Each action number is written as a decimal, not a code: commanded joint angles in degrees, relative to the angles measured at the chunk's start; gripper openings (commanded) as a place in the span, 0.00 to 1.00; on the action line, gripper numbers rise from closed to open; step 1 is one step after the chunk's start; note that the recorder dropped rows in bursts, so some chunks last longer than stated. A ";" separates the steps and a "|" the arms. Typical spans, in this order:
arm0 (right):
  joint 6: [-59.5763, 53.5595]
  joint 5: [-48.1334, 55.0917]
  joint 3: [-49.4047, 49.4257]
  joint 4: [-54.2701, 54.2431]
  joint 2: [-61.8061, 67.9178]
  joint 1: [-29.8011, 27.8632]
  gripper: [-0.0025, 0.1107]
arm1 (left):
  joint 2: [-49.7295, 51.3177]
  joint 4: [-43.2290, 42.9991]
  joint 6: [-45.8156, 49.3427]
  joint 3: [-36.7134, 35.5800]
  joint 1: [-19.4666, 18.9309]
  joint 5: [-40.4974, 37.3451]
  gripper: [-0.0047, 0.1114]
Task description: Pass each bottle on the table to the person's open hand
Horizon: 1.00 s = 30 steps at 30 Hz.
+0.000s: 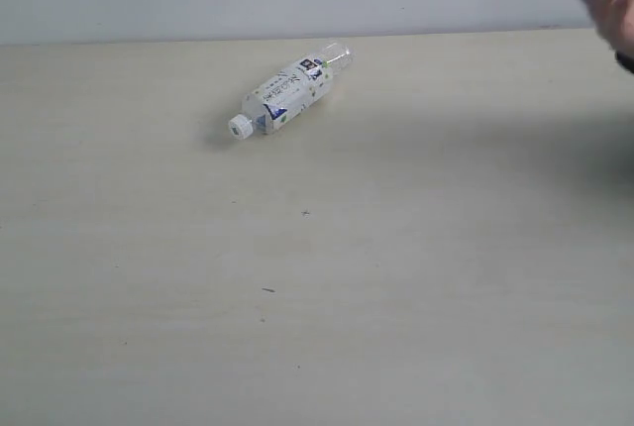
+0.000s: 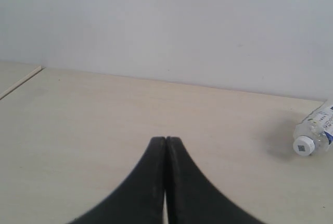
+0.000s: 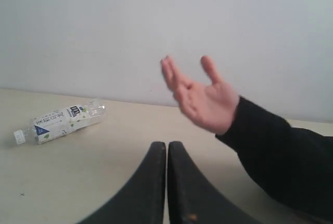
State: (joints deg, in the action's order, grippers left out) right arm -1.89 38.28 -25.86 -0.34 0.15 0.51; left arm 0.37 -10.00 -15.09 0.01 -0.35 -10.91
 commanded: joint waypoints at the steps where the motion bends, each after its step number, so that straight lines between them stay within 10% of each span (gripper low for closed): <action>1: 0.09 -0.24 0.29 0.34 -0.15 -0.23 0.04 | -0.37 0.14 0.03 -0.01 0.35 0.11 0.04; 30: 0.10 -0.83 0.29 -0.96 -0.15 -0.23 0.04 | -0.37 0.14 0.03 -0.01 0.35 0.11 0.04</action>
State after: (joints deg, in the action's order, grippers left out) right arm -1.89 38.28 -25.86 -0.51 0.15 0.51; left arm 0.37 -10.00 -15.09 0.01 -0.35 -10.91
